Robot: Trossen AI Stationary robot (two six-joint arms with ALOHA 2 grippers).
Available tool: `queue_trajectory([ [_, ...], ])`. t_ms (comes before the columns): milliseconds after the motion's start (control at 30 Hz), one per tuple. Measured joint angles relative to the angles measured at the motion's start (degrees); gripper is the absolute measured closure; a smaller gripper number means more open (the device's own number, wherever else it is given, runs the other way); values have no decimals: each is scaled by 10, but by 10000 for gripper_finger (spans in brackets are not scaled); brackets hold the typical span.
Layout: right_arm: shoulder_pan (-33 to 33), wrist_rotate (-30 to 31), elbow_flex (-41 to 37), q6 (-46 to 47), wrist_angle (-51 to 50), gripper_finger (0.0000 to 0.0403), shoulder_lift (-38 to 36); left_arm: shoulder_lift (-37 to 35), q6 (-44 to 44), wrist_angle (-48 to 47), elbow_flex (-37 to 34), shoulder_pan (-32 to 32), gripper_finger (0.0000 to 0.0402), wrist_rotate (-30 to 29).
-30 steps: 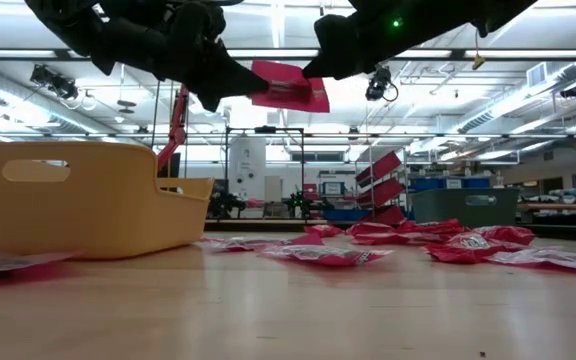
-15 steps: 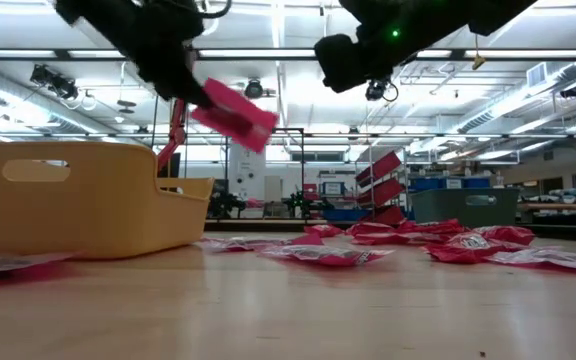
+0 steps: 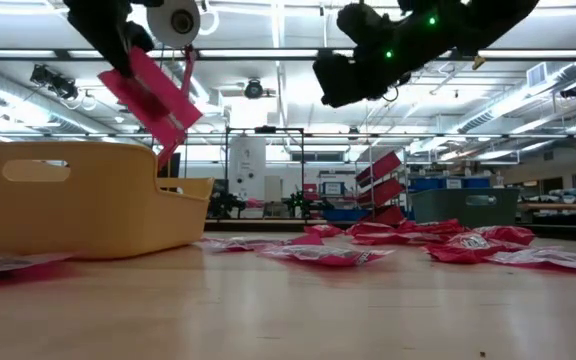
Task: Sort candy
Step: Put the red candy pack into the yellow bin
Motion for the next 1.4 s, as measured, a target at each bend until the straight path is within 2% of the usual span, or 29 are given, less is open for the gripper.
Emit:
queue_trajectory([
  [167, -10, -13, -18, 33, -1, 311, 0, 17, -60, -14, -26, -20, 401, 37],
  [467, -12, -24, -21, 40, 9, 311, 0, 50, -118, -13, -46, -46, 401, 37],
  [967, -12, -24, -21, 49, 18, 310, 0, 115, -102, 2, -47, -47, 393, 10],
  [1400, -12, -24, -21, 52, 18, 311, 0, 115, -102, 20, -47, -47, 334, 8],
])
